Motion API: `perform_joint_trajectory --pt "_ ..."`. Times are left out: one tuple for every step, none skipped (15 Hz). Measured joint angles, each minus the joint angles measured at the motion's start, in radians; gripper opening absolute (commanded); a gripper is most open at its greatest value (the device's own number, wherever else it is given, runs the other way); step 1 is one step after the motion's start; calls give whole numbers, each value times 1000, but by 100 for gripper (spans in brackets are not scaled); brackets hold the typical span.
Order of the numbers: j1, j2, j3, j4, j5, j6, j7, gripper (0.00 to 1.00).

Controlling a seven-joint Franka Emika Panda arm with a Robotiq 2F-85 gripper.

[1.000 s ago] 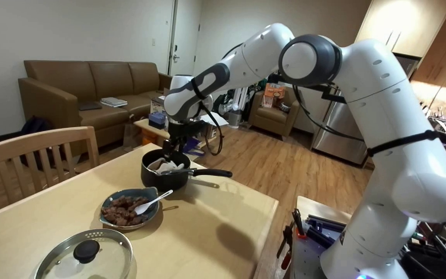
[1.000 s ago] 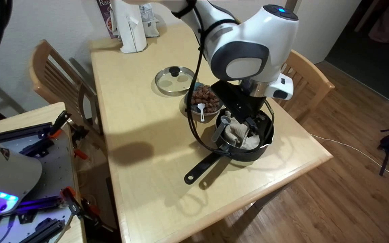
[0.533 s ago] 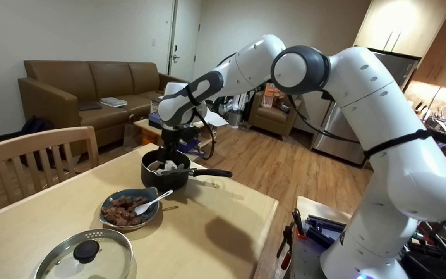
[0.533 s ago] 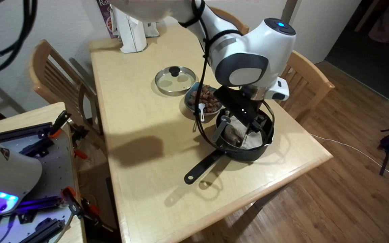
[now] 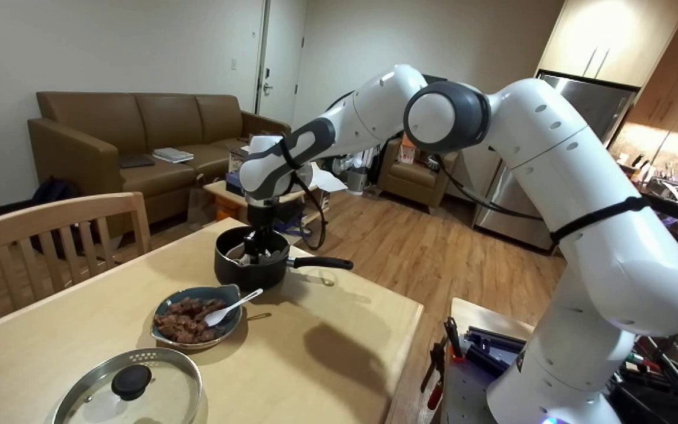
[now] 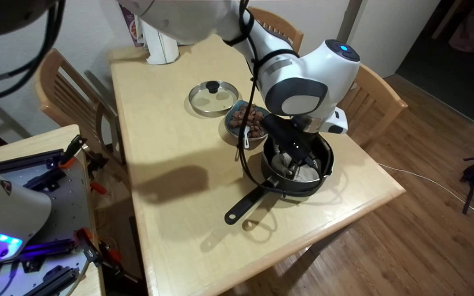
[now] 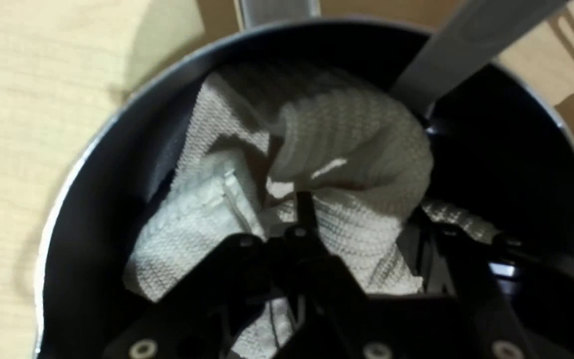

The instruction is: Take the towel out of the pot and put it on the table

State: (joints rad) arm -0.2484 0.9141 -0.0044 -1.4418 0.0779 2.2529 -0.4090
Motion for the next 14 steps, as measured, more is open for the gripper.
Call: perform_joint_trajectory --pt "-1 3 -3 5 0 -5 0 7" --pt "-1 3 -8 10 0 -10 0 3" --pt "-1 3 -12 16 0 -14 1 0" --pt "-1 3 -17 24 0 -17 2 0" --pt "-1 2 -21 32 0 -18 3 1" --pt "-1 0 -25 41 0 -18 4 3" --pt "-1 -3 -29 49 0 -18 5 2" --pt "-1 -8 -32 55 0 -18 5 2" --pt "-1 -15 -35 59 0 -18 5 3" --pt "-1 -23 -37 61 -1 -18 6 3" --pt "0 -32 -38 61 -1 -18 7 3" --pt "1 -41 -38 61 -1 -18 7 3" --pt "3 -53 -38 61 -2 -18 7 3" --pt "6 -66 -37 61 -2 -18 7 3"
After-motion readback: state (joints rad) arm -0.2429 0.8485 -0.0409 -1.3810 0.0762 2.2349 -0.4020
